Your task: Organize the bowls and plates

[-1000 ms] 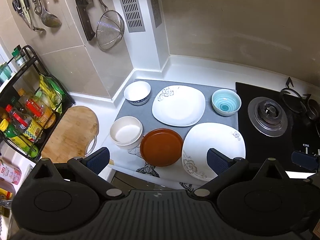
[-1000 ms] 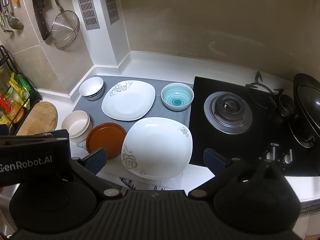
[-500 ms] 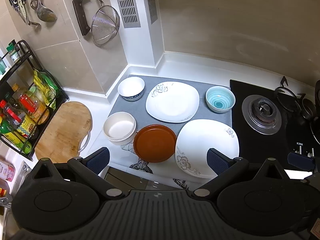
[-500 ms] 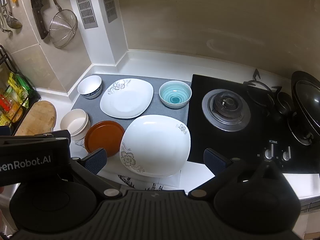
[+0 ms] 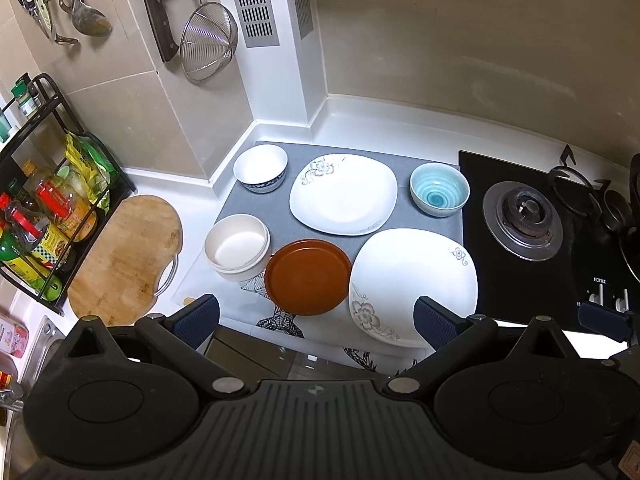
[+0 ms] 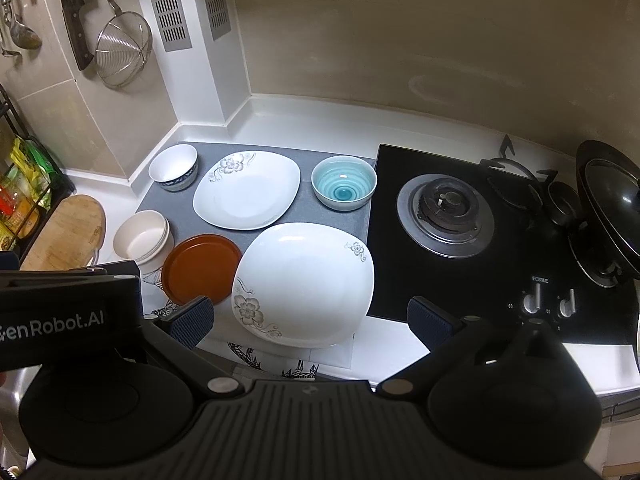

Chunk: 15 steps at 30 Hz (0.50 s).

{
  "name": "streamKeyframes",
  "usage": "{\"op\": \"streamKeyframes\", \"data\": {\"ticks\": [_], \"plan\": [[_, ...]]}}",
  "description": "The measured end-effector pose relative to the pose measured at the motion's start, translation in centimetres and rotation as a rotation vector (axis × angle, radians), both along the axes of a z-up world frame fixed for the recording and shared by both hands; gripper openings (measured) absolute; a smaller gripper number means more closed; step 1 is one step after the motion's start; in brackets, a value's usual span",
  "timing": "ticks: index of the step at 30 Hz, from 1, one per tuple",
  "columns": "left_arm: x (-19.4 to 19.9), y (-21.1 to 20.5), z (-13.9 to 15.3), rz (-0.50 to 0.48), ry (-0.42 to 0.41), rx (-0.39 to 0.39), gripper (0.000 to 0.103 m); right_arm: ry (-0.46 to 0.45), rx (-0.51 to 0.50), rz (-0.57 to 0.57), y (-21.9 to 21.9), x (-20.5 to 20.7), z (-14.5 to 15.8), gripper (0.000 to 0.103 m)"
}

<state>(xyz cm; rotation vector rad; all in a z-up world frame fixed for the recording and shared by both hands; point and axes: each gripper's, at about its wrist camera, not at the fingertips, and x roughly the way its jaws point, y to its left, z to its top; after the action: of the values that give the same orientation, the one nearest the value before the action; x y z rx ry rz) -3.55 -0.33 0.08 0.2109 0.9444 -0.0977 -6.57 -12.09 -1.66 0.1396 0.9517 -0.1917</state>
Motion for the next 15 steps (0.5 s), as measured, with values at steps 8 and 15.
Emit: {"op": "streamKeyframes", "data": {"ticks": [8,15], "plan": [[-0.32,-0.19,-0.43,-0.009,0.001,0.006,0.103,0.003,-0.002,-0.009,-0.04,-0.39,-0.25,0.103],[-0.01,-0.48,-0.95,-0.023,0.015,0.01,0.103,0.01,0.0,-0.008,0.17,-0.39,-0.64,0.103]]}}
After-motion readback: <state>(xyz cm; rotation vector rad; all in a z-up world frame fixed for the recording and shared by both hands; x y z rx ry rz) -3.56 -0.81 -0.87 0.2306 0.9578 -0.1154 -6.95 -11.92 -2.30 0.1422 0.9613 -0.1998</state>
